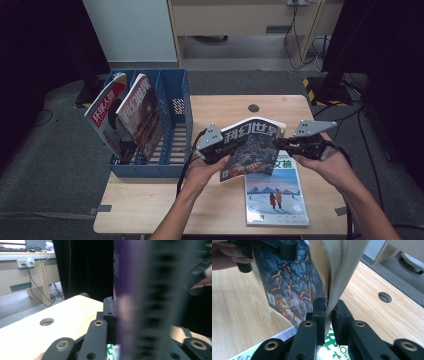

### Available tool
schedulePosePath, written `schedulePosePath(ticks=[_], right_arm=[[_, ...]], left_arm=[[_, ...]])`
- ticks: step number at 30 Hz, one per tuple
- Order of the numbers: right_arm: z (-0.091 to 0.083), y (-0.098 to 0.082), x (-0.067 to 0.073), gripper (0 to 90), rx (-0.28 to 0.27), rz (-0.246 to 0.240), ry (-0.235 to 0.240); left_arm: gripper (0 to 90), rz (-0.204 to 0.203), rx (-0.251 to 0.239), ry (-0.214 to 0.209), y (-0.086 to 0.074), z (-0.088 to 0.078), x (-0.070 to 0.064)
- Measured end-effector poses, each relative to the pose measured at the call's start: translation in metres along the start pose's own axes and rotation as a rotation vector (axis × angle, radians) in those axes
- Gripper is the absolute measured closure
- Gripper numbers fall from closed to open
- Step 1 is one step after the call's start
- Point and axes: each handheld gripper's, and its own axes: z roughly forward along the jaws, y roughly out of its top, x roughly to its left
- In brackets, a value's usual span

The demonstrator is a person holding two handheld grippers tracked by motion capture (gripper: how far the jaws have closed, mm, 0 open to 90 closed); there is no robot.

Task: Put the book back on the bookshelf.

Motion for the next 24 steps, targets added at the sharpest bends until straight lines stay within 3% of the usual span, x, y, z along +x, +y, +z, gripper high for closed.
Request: schedulePosePath(ticks=[15, 24], right_arm=[[0.008, -0.009, -0.006, 56.5, -0.019, 0.047, -0.029], [0.013, -0.015, -0.006, 57.8, -0.016, 0.052, -0.035]], left_arm=[[82.3, 0.034, -0.004, -0.032, 0.000, -0.004, -0.011], [82.2, 0.037, 0.008, -0.050, 0.000, -0.005, -0.013]])
